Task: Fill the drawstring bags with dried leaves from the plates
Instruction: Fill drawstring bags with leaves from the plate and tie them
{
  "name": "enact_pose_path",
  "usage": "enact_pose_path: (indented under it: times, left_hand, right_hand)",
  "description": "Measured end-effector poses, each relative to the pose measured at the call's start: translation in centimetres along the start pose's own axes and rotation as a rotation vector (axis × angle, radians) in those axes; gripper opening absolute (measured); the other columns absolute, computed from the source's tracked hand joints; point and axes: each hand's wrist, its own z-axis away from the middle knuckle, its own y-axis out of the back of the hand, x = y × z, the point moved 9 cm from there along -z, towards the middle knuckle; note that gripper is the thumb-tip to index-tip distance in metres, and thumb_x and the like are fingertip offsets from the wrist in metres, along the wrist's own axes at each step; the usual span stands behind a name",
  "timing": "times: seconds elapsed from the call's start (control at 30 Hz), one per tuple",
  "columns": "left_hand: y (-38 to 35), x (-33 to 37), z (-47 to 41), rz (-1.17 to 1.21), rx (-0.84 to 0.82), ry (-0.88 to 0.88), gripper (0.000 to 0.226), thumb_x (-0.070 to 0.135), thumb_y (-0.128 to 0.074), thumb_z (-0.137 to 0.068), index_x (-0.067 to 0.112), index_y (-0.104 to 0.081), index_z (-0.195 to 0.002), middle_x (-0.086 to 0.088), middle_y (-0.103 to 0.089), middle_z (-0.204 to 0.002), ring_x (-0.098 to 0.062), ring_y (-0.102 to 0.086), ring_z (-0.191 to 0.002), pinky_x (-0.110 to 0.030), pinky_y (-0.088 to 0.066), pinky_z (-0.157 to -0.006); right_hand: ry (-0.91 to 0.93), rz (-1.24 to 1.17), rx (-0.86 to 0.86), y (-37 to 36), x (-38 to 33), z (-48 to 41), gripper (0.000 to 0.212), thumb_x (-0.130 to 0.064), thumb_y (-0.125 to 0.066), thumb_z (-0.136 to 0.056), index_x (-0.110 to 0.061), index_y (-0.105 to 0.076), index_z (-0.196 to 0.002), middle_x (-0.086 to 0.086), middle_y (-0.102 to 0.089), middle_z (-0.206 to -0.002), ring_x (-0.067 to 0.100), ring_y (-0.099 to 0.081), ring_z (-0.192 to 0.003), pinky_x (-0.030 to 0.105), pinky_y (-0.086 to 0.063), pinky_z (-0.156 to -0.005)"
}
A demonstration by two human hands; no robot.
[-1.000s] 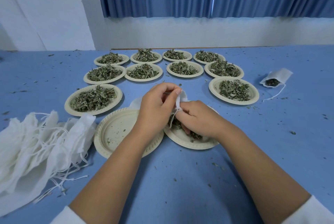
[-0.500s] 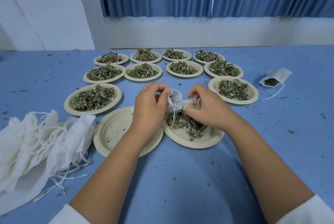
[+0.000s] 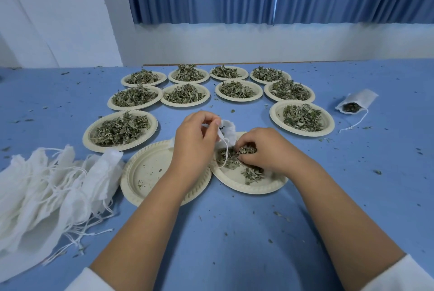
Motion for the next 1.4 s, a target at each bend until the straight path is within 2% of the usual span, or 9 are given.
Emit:
enact_pose_path:
  times: [0.13,0.27,0.53,0.7,0.83,1.0,1.1,1.27,1.4]
  left_hand:
    - [0.3,0.1,-0.1,-0.029,0.024,-0.031,0.008,0.023,-0.058,-0.098,0.025,-0.064,-0.094,0.0,-0.066,-0.097,-0.008,-0.065,-0.082,-0.031,-0.056,-0.078]
    - [1.3,0.8,-0.1,-0.03,0.102,-0.11,0.01,0.024,-0.056,-0.098,0.028,-0.063,-0.093,0.007,-0.063,-0.1,-0.001,-0.059,-0.083,-0.009,-0.042,-0.07]
    - [1.6,0.8,0.0,0.042,0.14,-0.1,0.013,0.023,-0.06,-0.097,0.032,-0.066,-0.091,0.009,-0.065,-0.099,0.001,-0.061,-0.085,-0.013,-0.047,-0.073]
    - [0.5,0.7,0.1,0.135,0.059,-0.042,0.013,0.023,-0.063,-0.095,0.033,-0.069,-0.088,0.006,-0.069,-0.093,-0.005,-0.065,-0.078,-0.026,-0.054,-0.071]
    - [-0.5,1.0,0.2,0.121,-0.011,-0.04,0.009,0.026,-0.064,-0.094,0.03,-0.07,-0.089,0.009,-0.07,-0.083,-0.006,-0.066,-0.075,-0.033,-0.057,-0.073]
    - [-0.7,0.6,0.1,0.253,-0.005,0.053,0.013,0.023,-0.066,-0.094,0.029,-0.072,-0.084,0.012,-0.069,-0.068,-0.001,-0.063,-0.062,-0.026,-0.057,-0.06]
    - [-0.3,0.2,0.2,0.326,0.029,0.13,0.013,0.019,-0.065,-0.094,0.025,-0.074,-0.086,0.011,-0.07,-0.068,0.0,-0.062,-0.06,-0.019,-0.051,-0.055]
    - [-0.4,-0.5,0.3,0.454,0.024,0.234,0.014,0.018,-0.065,-0.094,0.021,-0.076,-0.085,-0.006,-0.068,-0.075,-0.024,-0.063,-0.071,-0.051,-0.061,-0.066]
    - [-0.2,-0.4,0.2,0.393,0.036,0.186,0.013,0.02,-0.066,-0.094,0.023,-0.075,-0.086,0.002,-0.066,-0.068,-0.015,-0.06,-0.066,-0.038,-0.06,-0.06]
  right_hand:
    - [-0.034,-0.136,0.14,1.4,0.5,0.1,0.02,-0.021,-0.075,-0.081,-0.031,-0.07,-0.098,-0.012,-0.063,-0.094,0.006,-0.058,-0.091,0.019,-0.042,-0.076]
    - [-0.093,-0.394,0.305,3.4,1.2,0.5,0.027,-0.024,-0.082,-0.076,-0.034,-0.063,-0.092,-0.015,-0.061,-0.1,0.0,-0.057,-0.085,0.015,-0.045,-0.074]
    - [-0.149,-0.725,0.403,4.5,1.4,1.3,0.024,-0.023,-0.086,-0.07,-0.027,-0.068,-0.085,-0.007,-0.07,-0.1,0.011,-0.065,-0.088,0.023,-0.055,-0.079]
    - [-0.081,-0.931,0.578,5.9,1.1,2.1,0.022,-0.013,-0.084,-0.074,-0.019,-0.071,-0.09,-0.007,-0.068,-0.084,0.004,-0.06,-0.065,0.016,-0.052,-0.068]
    - [-0.015,-1.009,0.711,6.5,0.3,2.9,0.021,-0.012,-0.082,-0.076,-0.016,-0.07,-0.092,-0.004,-0.068,-0.092,0.005,-0.066,-0.08,0.021,-0.053,-0.073]
    - [0.107,-0.993,0.817,6.1,-2.0,3.3,0.024,-0.005,-0.081,-0.075,-0.017,-0.066,-0.09,0.015,-0.059,-0.104,0.008,-0.062,-0.088,0.016,-0.05,-0.072]
    - [0.137,-0.948,0.79,5.4,-2.7,3.0,0.028,-0.005,-0.08,-0.076,-0.023,-0.062,-0.087,0.01,-0.06,-0.099,0.012,-0.063,-0.09,0.022,-0.053,-0.075]
    - [0.102,-0.677,0.743,4.8,-3.2,2.8,0.02,-0.019,-0.081,-0.077,-0.022,-0.064,-0.086,-0.012,-0.064,-0.085,0.007,-0.058,-0.085,0.016,-0.045,-0.076]
    - [0.029,-0.666,0.673,4.5,-2.4,2.3,0.023,-0.025,-0.083,-0.075,-0.027,-0.061,-0.083,-0.018,-0.059,-0.075,0.002,-0.049,-0.068,0.011,-0.037,-0.063]
